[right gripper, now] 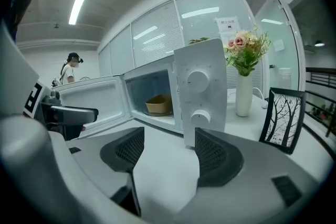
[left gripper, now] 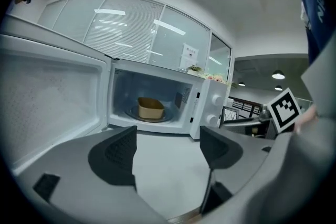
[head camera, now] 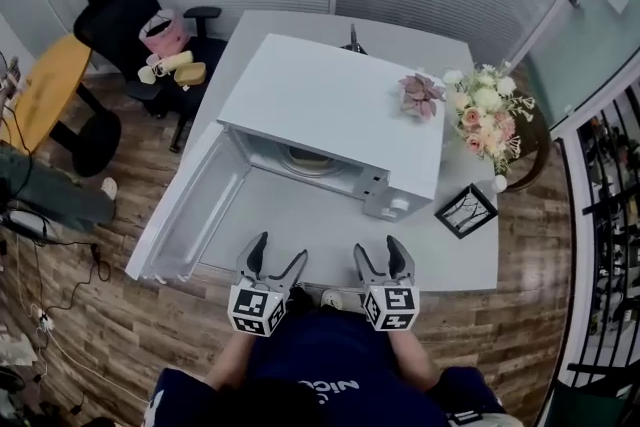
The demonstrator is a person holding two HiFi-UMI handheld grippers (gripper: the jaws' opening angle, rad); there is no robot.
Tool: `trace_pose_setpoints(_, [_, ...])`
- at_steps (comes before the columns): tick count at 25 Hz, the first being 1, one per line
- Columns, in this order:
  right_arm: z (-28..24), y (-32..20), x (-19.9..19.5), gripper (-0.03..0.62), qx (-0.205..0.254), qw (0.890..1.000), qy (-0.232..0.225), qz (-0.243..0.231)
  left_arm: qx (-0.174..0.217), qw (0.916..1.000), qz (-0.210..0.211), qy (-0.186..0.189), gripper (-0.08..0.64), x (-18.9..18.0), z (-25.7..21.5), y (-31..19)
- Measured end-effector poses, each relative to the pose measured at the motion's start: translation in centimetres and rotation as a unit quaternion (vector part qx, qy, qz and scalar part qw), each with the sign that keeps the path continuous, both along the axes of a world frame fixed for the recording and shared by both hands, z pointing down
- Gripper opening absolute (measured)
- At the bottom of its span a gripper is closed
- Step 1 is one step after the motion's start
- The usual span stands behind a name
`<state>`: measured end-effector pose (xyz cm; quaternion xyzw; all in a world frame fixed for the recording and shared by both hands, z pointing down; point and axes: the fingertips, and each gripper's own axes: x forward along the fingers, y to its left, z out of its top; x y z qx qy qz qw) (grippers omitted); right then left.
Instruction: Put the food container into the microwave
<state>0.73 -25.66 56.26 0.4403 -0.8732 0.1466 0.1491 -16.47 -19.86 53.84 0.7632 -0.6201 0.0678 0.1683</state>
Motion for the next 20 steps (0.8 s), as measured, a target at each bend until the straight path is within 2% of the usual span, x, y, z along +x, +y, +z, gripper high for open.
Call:
trace_pose_setpoints(3, [-0.3,-0.2,-0.1,0.307,0.006,1.000,0.002,-0.006,-0.004,0.9998,0.008,-0.016,0.359,0.4,0.7,0.7])
trace_pose_setpoints(12, [-0.9,-0.5,-0.1,0.308,0.015,1.000,0.001,-0.015,0.007,0.9998,0.007,-0.020,0.350,0.9,-0.3,0.6])
trace_pose_setpoints(16, [-0.9,-0.5,-0.2,0.280,0.017,1.000,0.001,-0.024,0.009,0.9997,0.010,-0.020,0.222,1.3,-0.2,0.8])
trace_pose_setpoints(18, [-0.8,-0.3,-0.3,0.206,0.016,0.999,0.000,-0.031,0.000,0.9998,0.003,-0.020,0.178,1.1,0.1,0.9])
trace_pose_setpoints(20, [-0.9,-0.1,-0.5,0.170,0.017,0.999,-0.004,-0.035,-0.010,0.9995,-0.011,-0.027,0.124,0.6,0.3,1.0])
